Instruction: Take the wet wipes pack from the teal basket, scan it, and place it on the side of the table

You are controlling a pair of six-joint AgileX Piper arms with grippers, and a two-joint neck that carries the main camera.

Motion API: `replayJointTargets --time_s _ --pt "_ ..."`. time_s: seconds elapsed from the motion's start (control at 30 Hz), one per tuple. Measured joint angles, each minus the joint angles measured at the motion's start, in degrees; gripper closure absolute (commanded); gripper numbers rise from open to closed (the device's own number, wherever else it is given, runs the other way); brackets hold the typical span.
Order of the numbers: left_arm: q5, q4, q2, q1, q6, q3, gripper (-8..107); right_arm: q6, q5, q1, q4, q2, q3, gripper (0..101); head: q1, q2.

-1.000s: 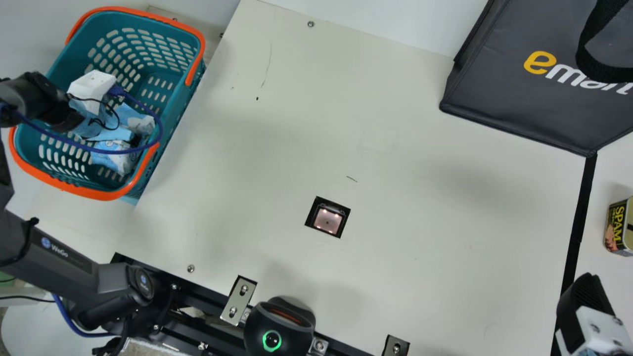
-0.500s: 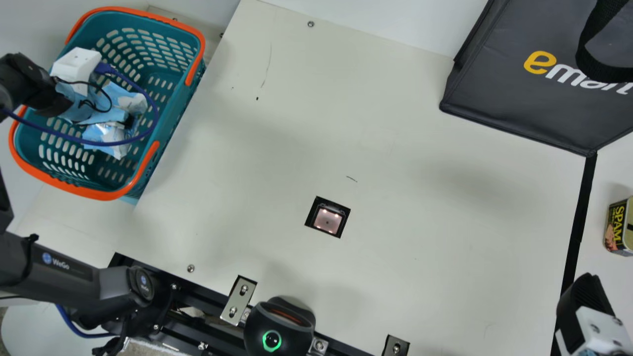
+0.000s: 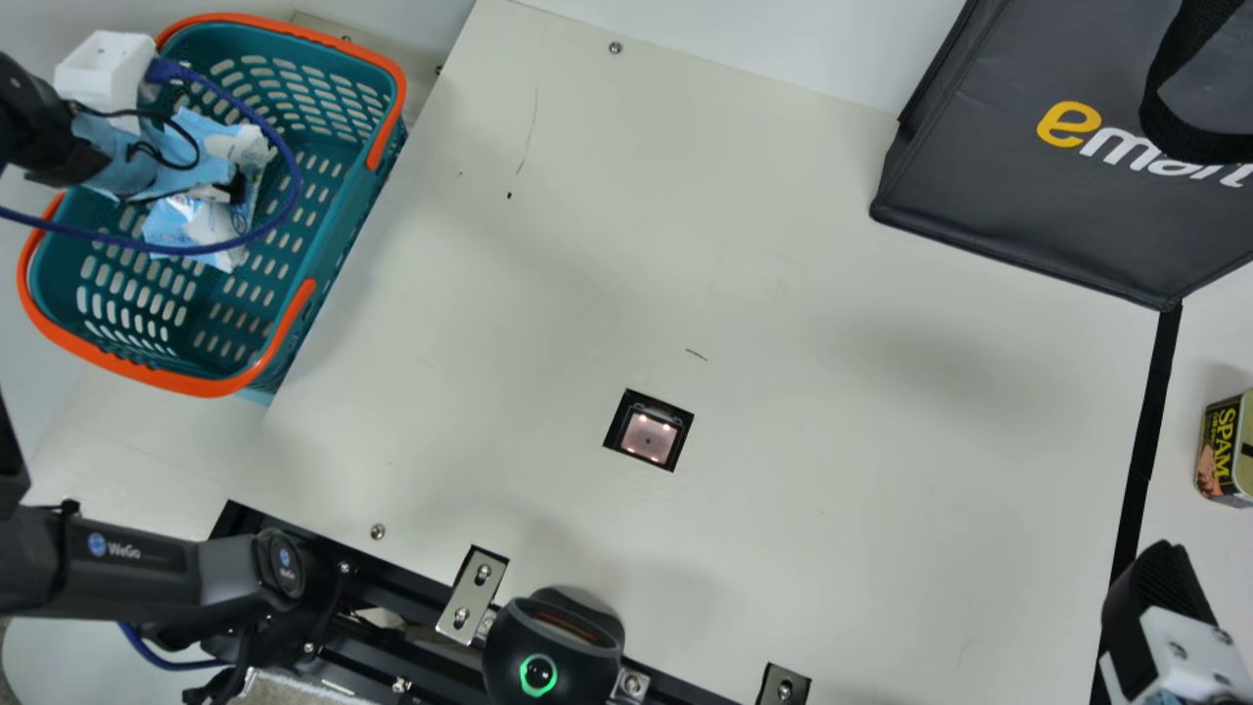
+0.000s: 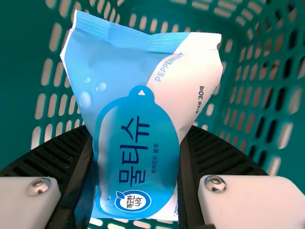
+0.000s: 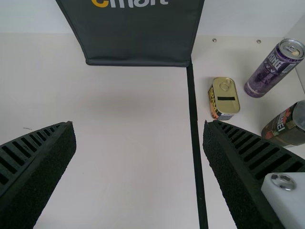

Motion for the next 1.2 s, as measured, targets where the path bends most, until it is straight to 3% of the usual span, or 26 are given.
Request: replayJointTargets --time_s 0.67,1.2 --pt "11.6 -0.8 -10.1 -6.5 -11.4 -8.4 107 0.0 -0.1 0.0 0.0 0.0 0.0 6 0.0 0.0" --pt "16.0 0.6 -18.9 -20.4 -19.5 -6.0 107 0.0 -0.1 0.0 0.0 0.0 0.0 6 0.0 0.0"
